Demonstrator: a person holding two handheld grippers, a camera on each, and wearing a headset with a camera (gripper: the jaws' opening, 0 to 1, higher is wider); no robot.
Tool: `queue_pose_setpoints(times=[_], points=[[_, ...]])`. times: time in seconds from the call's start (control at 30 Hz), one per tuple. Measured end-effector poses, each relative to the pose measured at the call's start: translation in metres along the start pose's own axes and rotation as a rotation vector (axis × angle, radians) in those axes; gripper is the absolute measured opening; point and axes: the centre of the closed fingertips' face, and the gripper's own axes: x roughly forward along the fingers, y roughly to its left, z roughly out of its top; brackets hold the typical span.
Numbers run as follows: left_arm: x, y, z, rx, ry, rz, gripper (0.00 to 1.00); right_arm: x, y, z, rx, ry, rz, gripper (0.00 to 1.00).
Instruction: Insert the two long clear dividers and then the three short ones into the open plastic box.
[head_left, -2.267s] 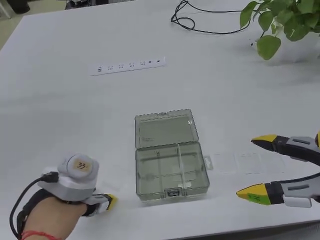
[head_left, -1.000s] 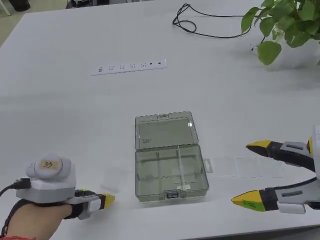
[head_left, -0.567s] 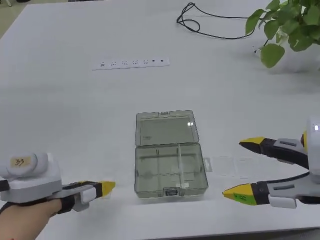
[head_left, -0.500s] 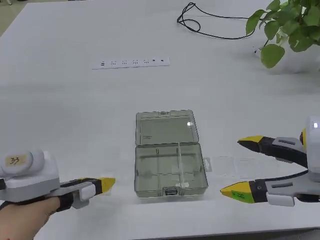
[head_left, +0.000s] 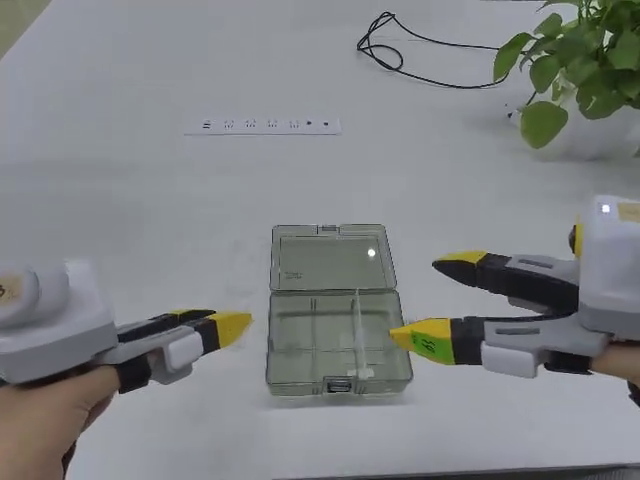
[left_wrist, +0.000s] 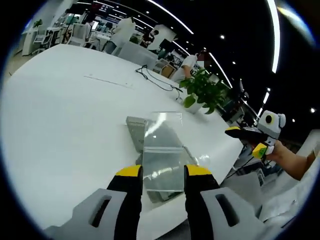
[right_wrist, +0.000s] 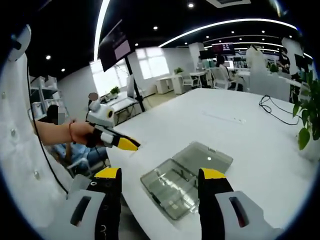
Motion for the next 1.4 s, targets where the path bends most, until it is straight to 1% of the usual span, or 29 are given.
queue_pose_setpoints(times=[0.07, 0.13, 0.17, 0.2, 0.23, 0.37, 0.43, 0.47, 0.53, 0.73, 0.83, 0.97, 1.13, 1.23, 1.27, 1.3, 1.33, 1.37, 1.4], points=[[0.002, -0.011, 0.005, 0.013, -0.014, -0.027, 0.31, 0.005, 0.002, 0.006, 0.018, -0.007, -0.007, 0.59], [0.004, -0.021, 0.009, 0.030, -0.024, -0.053, 0.31, 0.010, 0.006, 0.013, 0.052, -0.028, -0.005, 0.55], [0.006, -0.028, 0.011, 0.048, -0.027, -0.067, 0.31, 0.013, 0.007, 0.017, 0.072, -0.042, -0.012, 0.53], [0.006, -0.031, 0.012, 0.057, -0.027, -0.071, 0.31, 0.015, 0.008, 0.019, 0.085, -0.053, -0.015, 0.52], [0.008, -0.036, 0.013, 0.071, -0.028, -0.081, 0.31, 0.017, 0.007, 0.022, 0.117, -0.067, -0.018, 0.50], [0.011, -0.049, 0.017, 0.097, -0.034, -0.104, 0.31, 0.024, 0.003, 0.023, 0.183, -0.076, -0.046, 0.39], [0.012, -0.054, 0.018, 0.110, -0.035, -0.113, 0.31, 0.028, 0.003, 0.022, 0.219, -0.083, -0.043, 0.35], [0.013, -0.057, 0.019, 0.118, -0.035, -0.120, 0.31, 0.031, 0.004, 0.020, 0.236, -0.075, -0.040, 0.33], [0.014, -0.062, 0.021, 0.132, -0.035, -0.133, 0.31, 0.036, 0.006, 0.020, 0.240, -0.078, -0.043, 0.31], [0.017, -0.069, 0.023, 0.175, -0.028, -0.142, 0.31, 0.045, 0.013, 0.025, 0.312, -0.098, -0.037, 0.25], [0.018, -0.071, 0.023, 0.197, -0.023, -0.144, 0.31, 0.049, 0.015, 0.025, 0.340, -0.098, -0.039, 0.23], [0.019, -0.072, 0.024, 0.228, -0.017, -0.143, 0.31, 0.052, 0.015, 0.027, 0.379, -0.114, -0.048, 0.20], [0.020, -0.073, 0.025, 0.246, -0.014, -0.145, 0.31, 0.058, 0.013, 0.027, 0.412, -0.114, -0.052, 0.18], [0.021, -0.074, 0.027, 0.256, -0.015, -0.145, 0.31, 0.059, 0.011, 0.025, 0.440, -0.111, -0.069, 0.13], [0.021, -0.074, 0.027, 0.262, -0.014, -0.143, 0.31, 0.059, 0.011, 0.025, 0.450, -0.114, -0.074, 0.09], [0.021, -0.073, 0.028, 0.265, -0.015, -0.140, 0.29, 0.059, 0.009, 0.025, 0.470, -0.113, -0.091, 0.08], [0.021, -0.067, 0.030, 0.306, -0.017, -0.115, 0.19, 0.059, 0.008, 0.027, 0.460, -0.121, -0.093, 0.07], [0.021, -0.059, 0.030, 0.326, -0.013, -0.071, 0.12, 0.059, 0.009, 0.029, 0.474, -0.129, -0.083, 0.07], [0.021, -0.064, 0.029, 0.309, -0.019, -0.109, 0.12, 0.059, 0.009, 0.029, 0.483, -0.128, -0.091, 0.07]])
